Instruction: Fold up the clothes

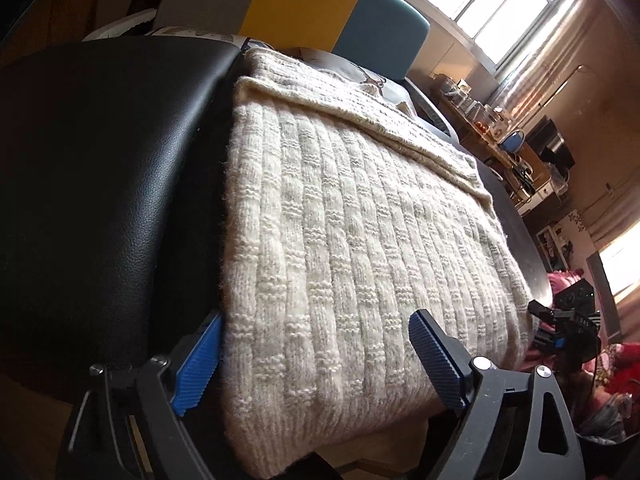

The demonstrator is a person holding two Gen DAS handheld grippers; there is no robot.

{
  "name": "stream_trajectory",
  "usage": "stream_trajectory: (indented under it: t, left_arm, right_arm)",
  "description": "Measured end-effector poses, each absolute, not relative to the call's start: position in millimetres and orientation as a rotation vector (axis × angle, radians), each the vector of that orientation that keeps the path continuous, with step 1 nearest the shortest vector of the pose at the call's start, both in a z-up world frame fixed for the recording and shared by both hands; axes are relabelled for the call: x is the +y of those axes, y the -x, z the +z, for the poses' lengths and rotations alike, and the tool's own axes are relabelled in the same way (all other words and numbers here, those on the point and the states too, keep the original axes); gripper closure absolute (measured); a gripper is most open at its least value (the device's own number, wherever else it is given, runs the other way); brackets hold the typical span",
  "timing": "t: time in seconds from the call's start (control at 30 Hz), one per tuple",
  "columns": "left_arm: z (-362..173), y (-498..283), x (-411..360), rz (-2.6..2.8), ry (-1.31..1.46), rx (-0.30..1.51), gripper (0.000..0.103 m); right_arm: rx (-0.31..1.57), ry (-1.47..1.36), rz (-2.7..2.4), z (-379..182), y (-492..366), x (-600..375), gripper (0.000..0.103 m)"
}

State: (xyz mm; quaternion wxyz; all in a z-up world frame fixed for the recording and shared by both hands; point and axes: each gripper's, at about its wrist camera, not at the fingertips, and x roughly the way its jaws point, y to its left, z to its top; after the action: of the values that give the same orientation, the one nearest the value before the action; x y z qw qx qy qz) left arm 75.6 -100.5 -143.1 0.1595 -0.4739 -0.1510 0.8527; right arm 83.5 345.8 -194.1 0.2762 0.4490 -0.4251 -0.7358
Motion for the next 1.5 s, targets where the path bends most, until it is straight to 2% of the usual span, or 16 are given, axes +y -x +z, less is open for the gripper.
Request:
stream_trajectory:
  t: [0.1,0.17,0.23,0.33,0.43,0.6,0.67,0.8,0.93,1.0,1.03,1.07,1.1,1.13,1.27,1.5]
  left_arm:
    - [-143,-73,-90,2.483,1.392,-0.332,0.016]
    - [-143,-71,-89,2.522,1.408,-0.285,0.031]
    - [-143,-70,-95,2.540,1.420,-0.273,0.056]
    - [-144,-68,-107,2.547,1.450,-0.326,0.076]
    - [-144,-70,-111,2.541,1.444,-0.386,0.088]
    - [-144,-76,-105,2.535,1.419,-0.378,0.088]
    - [-145,-76,-108,2.512,1.409,-0.421,0.084]
    - [-144,-78,-114,2.447,1.371,-0.515,0.060]
    - [-143,-82,-111,2.464,1.371,-0.479,0.058]
    - [-142,-81,-110,2.491,1.385,-0.454,0.065]
    - [-142,-81,-110,2.512,1.396,-0.437,0.082]
    - [-144,-79,-112,2.524,1.406,-0.447,0.089]
    - [-146,-78,-114,2.535,1.414,-0.459,0.090]
    - [-147,-76,-117,2.528,1.411,-0.488,0.091]
    - [-146,-76,-122,2.460,1.419,-0.578,0.093]
    - [-117,-72,-141,2.247,1.263,-0.770,0.094]
  right_arm:
    - [-1.142,-1.180,-2.012,-194,-89,344,0.067]
    - [-0.924,-1.168,-2.108,-181,-92,332,0.068]
    - [-0.875,-1.217,-2.138,-178,-90,328,0.077]
    - [-0.804,-1.291,-2.179,-172,-86,323,0.083]
    - [-0.775,-1.315,-2.153,-171,-85,321,0.077]
    - [-0.677,-1.269,-2.250,-161,-101,310,0.071]
    - [-0.747,-1.271,-2.229,-163,-99,314,0.069]
    - [-0.859,-1.248,-2.201,-168,-98,319,0.069]
    - [-0.784,-1.258,-2.247,-163,-100,313,0.069]
    - [-0.767,-1.284,-2.246,-161,-99,312,0.069]
    - [-0.762,-1.321,-2.225,-160,-96,311,0.069]
    - [-0.775,-1.362,-2.199,-159,-92,313,0.069]
    - [-0.759,-1.389,-2.198,-158,-90,311,0.070]
    - [-0.742,-1.416,-2.198,-156,-87,309,0.077]
    - [-0.583,-1.476,-2.236,-147,-88,294,0.085]
    - [-0.740,-1.314,-2.107,-128,-87,299,0.087]
